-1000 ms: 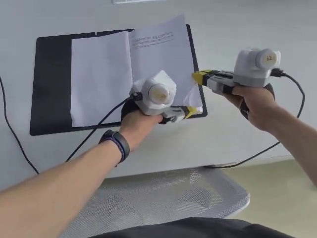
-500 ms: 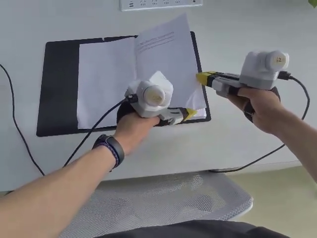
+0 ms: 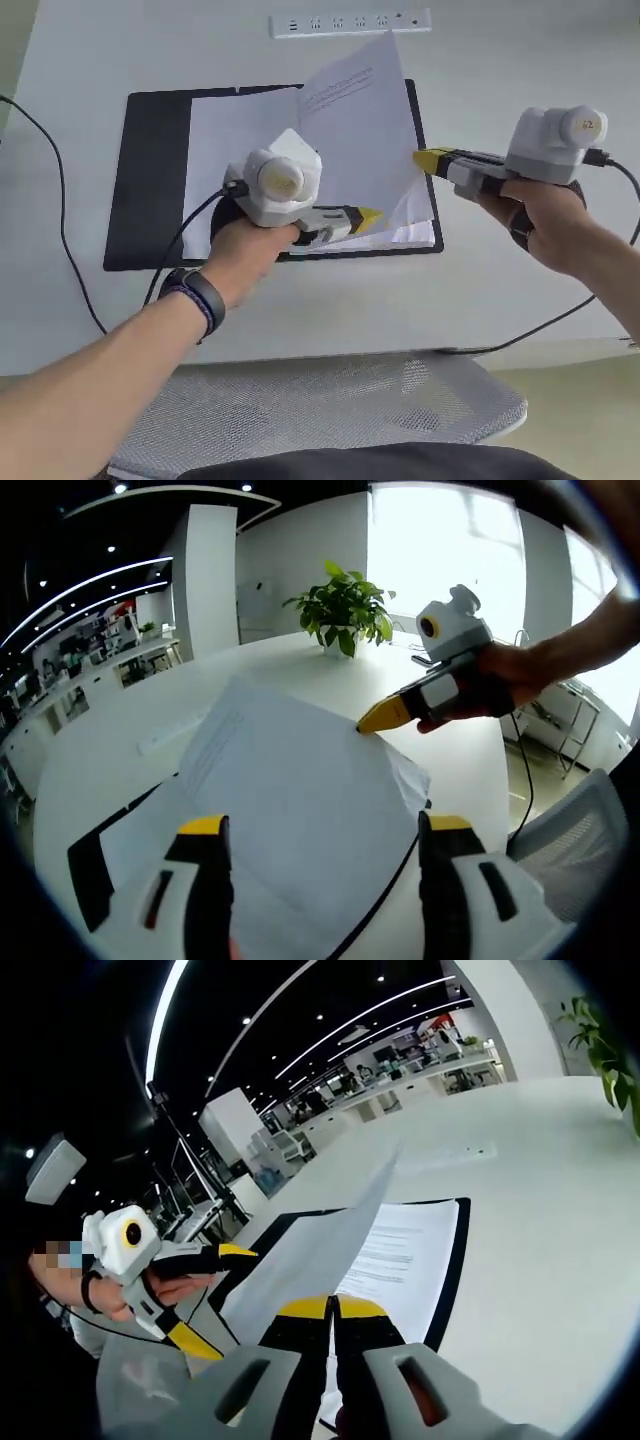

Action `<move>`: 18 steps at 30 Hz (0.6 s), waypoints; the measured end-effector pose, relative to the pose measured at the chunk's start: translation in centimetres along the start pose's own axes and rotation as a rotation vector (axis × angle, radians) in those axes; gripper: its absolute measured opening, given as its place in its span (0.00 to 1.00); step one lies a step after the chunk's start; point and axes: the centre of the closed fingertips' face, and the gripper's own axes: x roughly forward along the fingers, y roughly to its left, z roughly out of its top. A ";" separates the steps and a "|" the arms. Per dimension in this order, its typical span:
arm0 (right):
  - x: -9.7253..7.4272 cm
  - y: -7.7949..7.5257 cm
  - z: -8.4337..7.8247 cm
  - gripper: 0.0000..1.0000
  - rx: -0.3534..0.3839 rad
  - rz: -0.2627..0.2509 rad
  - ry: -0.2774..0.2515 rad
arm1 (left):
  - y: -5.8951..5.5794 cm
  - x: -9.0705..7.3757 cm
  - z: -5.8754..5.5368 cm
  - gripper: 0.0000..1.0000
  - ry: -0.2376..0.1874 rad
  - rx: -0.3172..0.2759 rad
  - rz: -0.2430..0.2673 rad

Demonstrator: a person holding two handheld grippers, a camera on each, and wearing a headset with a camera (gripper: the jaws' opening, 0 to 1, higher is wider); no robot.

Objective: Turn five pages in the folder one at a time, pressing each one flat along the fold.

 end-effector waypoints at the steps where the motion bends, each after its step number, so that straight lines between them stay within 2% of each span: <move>1: 0.0 0.1 0.1 0.00 -0.003 0.001 0.001 | 0.3 -0.4 0.0 0.77 -0.003 -0.007 0.007; 11: 0.1 1.6 1.0 0.00 -0.009 0.012 -0.012 | 4.1 -5.2 -1.1 0.80 -0.021 -0.052 0.092; 18: 0.7 3.2 2.1 0.00 -0.028 0.043 -0.022 | 6.3 -8.5 -2.1 0.82 -0.033 -0.087 0.152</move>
